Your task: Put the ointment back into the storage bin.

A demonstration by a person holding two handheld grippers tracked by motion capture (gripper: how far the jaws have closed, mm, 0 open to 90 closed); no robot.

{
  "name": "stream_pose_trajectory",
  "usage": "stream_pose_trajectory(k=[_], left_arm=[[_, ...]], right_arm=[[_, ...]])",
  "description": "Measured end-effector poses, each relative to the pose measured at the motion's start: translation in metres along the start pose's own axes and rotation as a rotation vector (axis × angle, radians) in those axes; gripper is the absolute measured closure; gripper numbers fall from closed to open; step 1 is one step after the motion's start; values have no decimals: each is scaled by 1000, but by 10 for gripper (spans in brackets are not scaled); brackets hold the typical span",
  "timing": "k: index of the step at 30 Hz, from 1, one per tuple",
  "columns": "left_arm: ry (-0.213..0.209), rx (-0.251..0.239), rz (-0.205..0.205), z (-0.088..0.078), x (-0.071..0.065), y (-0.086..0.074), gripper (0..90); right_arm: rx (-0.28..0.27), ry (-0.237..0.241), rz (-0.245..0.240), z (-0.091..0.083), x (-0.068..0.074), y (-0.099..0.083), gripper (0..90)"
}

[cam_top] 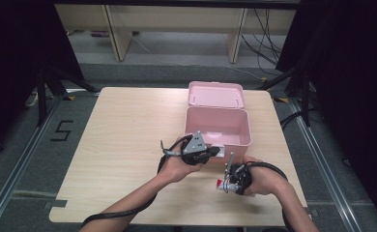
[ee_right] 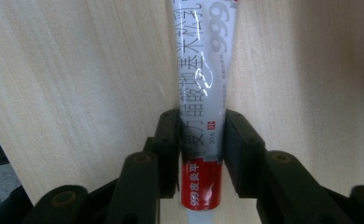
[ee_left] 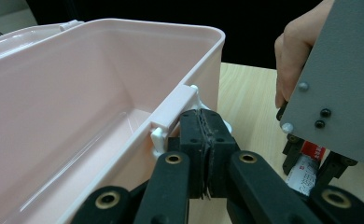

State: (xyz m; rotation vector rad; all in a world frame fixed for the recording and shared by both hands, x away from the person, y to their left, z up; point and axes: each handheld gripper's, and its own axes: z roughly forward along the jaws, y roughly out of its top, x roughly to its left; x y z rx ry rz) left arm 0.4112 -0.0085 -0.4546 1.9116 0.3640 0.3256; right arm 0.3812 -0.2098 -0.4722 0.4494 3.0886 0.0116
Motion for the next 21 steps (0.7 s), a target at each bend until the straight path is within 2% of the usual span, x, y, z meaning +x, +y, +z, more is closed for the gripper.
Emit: stream_pose_trajectory(k=[8, 9, 10, 15, 21], left_arm=[[2, 0, 9, -1, 0, 1, 864], [-4, -9, 9, 0, 0, 0, 856], [-3, -1, 9, -1, 0, 1, 847], [1, -17, 12, -1, -1, 2, 824], [7, -30, 17, -4, -2, 6, 775]], right_arm=[[-18, 3, 13, -1, -2, -3, 712], [-13, 15, 33, -2, -1, -3, 712], [-25, 11, 17, -3, -2, -4, 712], [-38, 2, 39, -7, -1, -4, 712], [-46, 11, 30, -9, -1, -5, 712]])
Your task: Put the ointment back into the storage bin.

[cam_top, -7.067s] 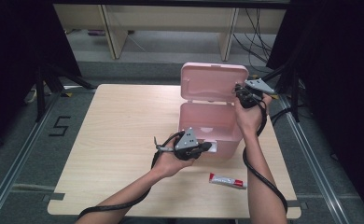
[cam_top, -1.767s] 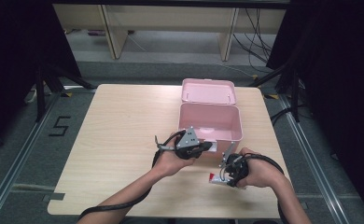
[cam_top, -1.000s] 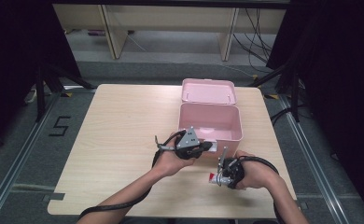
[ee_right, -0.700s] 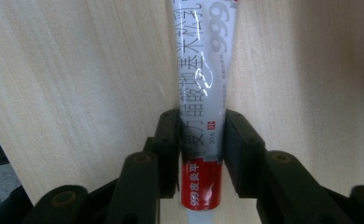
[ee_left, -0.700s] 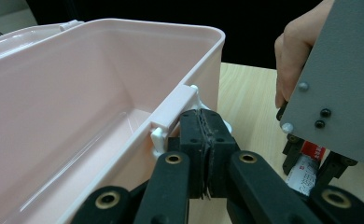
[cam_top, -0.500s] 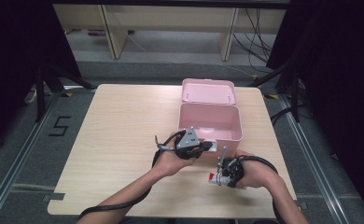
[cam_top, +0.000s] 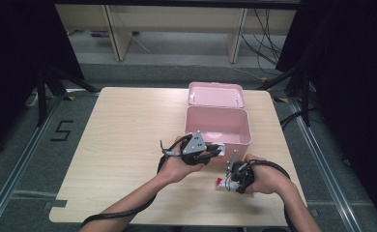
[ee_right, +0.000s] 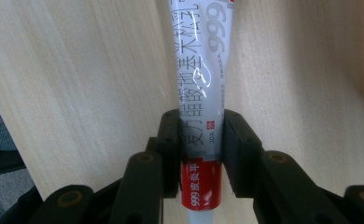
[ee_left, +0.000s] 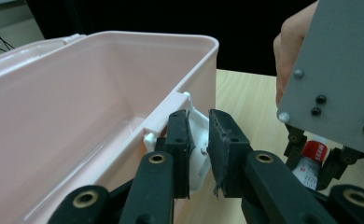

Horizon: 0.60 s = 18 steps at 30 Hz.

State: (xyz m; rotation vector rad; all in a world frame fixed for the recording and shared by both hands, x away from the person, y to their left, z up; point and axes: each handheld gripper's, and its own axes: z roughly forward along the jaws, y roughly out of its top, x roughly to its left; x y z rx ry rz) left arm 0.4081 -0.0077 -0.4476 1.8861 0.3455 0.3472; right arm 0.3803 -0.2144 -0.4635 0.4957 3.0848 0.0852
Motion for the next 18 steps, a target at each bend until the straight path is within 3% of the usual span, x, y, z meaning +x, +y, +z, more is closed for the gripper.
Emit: stream_pose_trajectory(k=[6, 8, 9, 13, 17, 18], left_arm=[[-4, -11, 4, -2, -2, 3, 771], [-8, -10, 11, -4, -4, 5, 771], [-13, -11, 11, -4, -5, 6, 771], [-19, -8, 26, -8, -7, 8, 768], [-15, -5, 22, -14, -8, 7, 760], [-15, 0, 21, -17, -8, 7, 758]], right_arm=[[5, 5, -9, -1, 0, 0, 713], [2, 6, 15, -2, 2, 0, 713], [-1, 4, -4, -3, 1, 0, 713], [-4, 9, 11, -7, 3, 0, 713], [-18, -2, -26, -12, 2, 0, 713], [-14, -3, -13, -13, 3, -1, 713]])
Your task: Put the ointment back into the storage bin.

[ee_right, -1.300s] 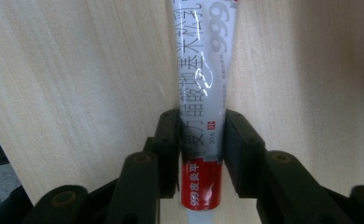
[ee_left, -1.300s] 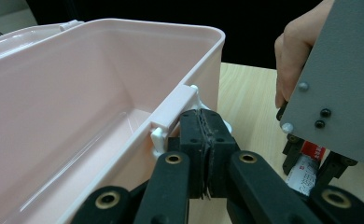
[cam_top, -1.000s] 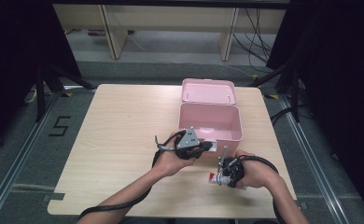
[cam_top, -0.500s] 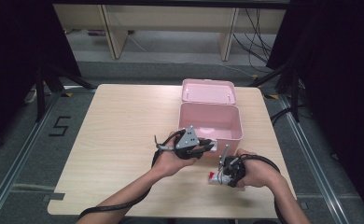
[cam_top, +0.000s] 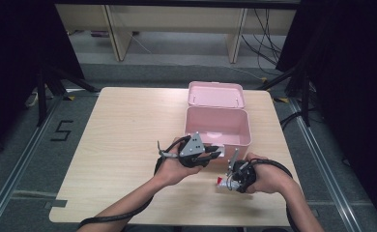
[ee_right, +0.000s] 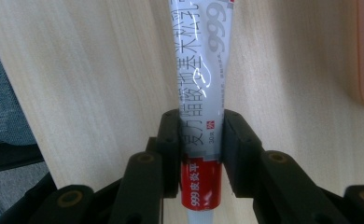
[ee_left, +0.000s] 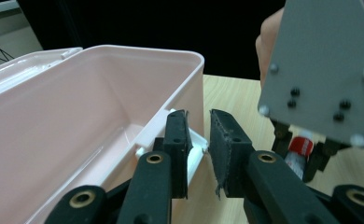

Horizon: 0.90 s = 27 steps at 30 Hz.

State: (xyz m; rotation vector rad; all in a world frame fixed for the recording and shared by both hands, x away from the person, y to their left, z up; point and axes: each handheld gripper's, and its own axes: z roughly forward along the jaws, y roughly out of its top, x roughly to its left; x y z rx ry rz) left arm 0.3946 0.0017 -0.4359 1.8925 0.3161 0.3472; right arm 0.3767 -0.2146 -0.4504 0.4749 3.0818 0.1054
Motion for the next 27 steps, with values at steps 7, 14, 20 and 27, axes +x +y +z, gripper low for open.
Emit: stream_pose_trajectory(k=[7, 14, 20, 27], left_arm=[[4, 21, 11, -18, 2, -4, 727], [15, 24, 8, -35, 5, -6, 711], [31, 33, 5, -47, 10, -11, 681], [52, 34, 0, -62, 14, -15, 664]], right_arm=[[-7, 12, -7, -8, -1, 0, 713], [-8, 11, -4, -16, -4, 1, 713], [-15, 12, -24, -23, -8, 2, 713], [-7, 8, -7, -37, -7, 3, 713]])
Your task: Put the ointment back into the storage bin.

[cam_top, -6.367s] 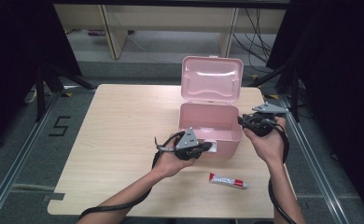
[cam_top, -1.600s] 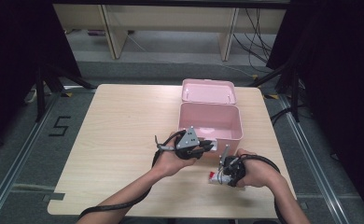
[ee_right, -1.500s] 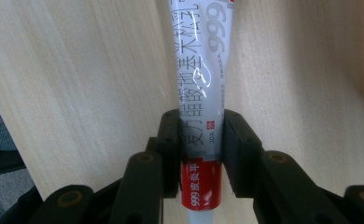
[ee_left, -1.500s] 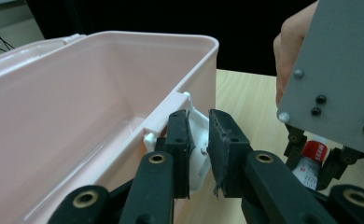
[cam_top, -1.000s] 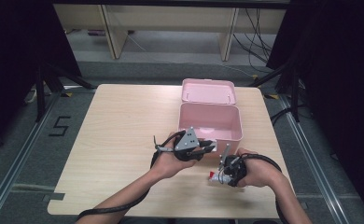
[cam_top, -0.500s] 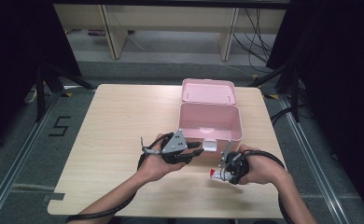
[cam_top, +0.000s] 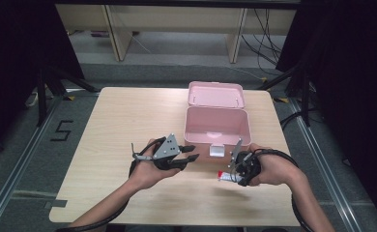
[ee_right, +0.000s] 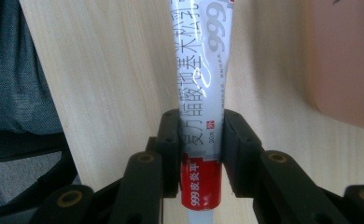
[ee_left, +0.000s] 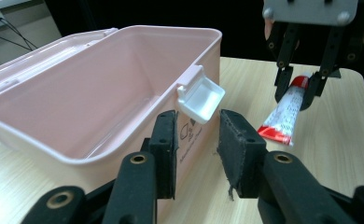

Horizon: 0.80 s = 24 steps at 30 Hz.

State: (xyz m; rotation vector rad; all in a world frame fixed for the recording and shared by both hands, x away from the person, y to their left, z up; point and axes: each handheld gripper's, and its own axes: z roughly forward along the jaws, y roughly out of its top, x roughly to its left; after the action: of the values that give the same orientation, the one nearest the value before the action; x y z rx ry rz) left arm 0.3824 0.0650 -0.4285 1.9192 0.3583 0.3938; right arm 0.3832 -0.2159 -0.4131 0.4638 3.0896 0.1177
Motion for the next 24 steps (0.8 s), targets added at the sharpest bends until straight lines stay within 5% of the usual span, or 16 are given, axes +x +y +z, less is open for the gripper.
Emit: stream_pose_trajectory(k=[24], left_arm=[[116, -28, -98, -53, 8, -39, 584]], right_arm=[[-40, 2, -82, -36, -20, 6, 713]])
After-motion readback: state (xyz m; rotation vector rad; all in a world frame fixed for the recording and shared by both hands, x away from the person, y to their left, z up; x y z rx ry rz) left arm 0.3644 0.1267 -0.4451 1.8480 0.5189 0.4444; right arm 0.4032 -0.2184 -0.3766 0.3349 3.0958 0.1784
